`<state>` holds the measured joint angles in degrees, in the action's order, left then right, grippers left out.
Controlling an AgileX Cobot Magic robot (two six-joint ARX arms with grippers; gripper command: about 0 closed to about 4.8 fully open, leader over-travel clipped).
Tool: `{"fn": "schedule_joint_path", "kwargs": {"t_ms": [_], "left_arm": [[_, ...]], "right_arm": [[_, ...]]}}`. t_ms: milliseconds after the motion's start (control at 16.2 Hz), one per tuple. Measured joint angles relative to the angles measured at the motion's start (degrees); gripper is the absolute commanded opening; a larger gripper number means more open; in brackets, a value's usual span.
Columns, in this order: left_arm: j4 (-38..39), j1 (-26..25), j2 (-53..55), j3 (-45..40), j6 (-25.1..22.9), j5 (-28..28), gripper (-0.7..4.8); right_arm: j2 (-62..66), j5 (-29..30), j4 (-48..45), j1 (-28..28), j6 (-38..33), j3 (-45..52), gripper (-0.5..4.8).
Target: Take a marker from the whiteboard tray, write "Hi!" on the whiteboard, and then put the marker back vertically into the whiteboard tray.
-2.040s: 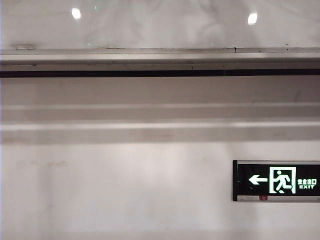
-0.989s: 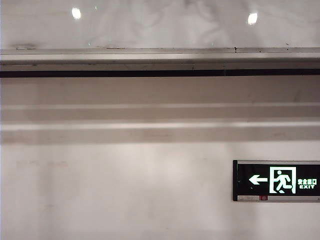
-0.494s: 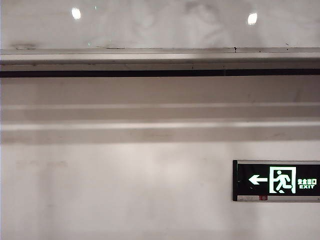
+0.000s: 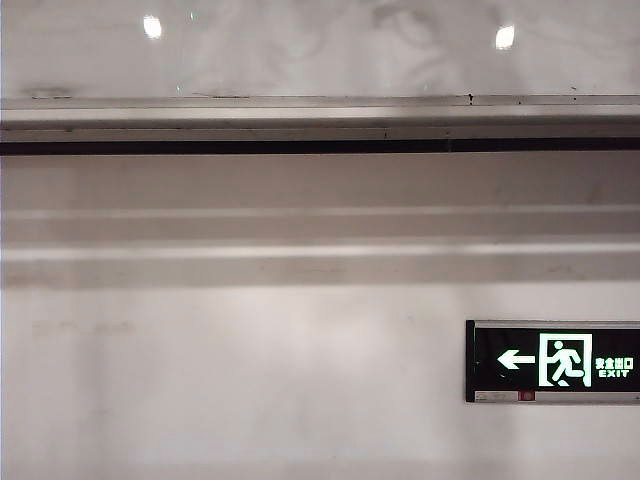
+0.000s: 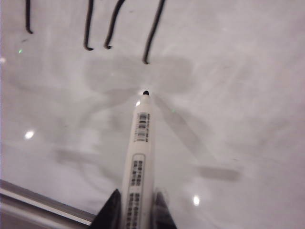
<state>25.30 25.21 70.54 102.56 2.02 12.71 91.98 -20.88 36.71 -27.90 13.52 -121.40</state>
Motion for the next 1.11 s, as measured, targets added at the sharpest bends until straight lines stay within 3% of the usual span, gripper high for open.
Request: {"fn": "schedule_joint_path", "kwargs": {"t_ms": [1113], "left_arm": [[-0.02,0.0,0.0,0.0,0.0,0.15,-0.06]], "right_arm": [[1.4,-0.33,-3.61,0.0,-0.02,-0.09,-0.01]]}}
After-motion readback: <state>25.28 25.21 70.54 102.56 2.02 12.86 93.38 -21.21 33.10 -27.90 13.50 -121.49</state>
